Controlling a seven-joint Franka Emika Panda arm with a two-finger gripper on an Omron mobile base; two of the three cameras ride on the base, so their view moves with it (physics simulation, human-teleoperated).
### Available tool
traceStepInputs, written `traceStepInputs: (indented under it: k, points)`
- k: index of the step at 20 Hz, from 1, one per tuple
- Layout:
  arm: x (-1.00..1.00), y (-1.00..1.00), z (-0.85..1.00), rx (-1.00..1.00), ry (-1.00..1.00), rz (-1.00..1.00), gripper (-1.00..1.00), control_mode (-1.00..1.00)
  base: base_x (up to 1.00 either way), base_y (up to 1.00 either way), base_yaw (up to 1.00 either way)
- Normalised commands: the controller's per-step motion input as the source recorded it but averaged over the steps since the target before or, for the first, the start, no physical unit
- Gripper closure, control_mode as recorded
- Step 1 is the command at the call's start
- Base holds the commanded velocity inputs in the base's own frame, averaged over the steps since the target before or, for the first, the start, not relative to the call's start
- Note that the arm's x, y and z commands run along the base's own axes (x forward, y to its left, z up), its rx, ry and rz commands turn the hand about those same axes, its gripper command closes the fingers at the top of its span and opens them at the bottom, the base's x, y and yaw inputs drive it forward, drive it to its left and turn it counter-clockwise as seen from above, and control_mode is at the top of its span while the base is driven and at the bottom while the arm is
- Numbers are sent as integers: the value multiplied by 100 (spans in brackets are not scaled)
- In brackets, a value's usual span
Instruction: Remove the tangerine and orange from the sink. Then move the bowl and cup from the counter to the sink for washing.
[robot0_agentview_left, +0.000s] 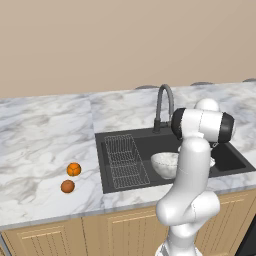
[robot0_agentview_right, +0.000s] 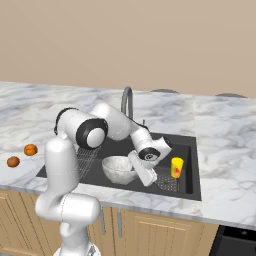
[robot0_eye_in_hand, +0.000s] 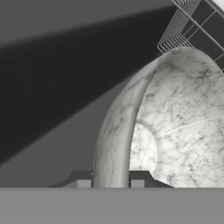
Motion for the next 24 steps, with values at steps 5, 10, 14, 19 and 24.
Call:
traceStepInputs:
  k: [5, 10, 14, 19, 24]
  points:
    - [12, 0, -15, 0, 0, 0, 100, -100, 0, 0, 0]
    - [9, 2, -11, 0, -4, 0, 100, -100, 0, 0, 0]
    - [8, 2, -11, 0, -6, 0, 100, -100, 0, 0, 0]
    - [7, 4, -12, -3, -5, 0, 100, -100, 0, 0, 0]
    - [8, 3, -11, -5, -3, 0, 100, -100, 0, 0, 0]
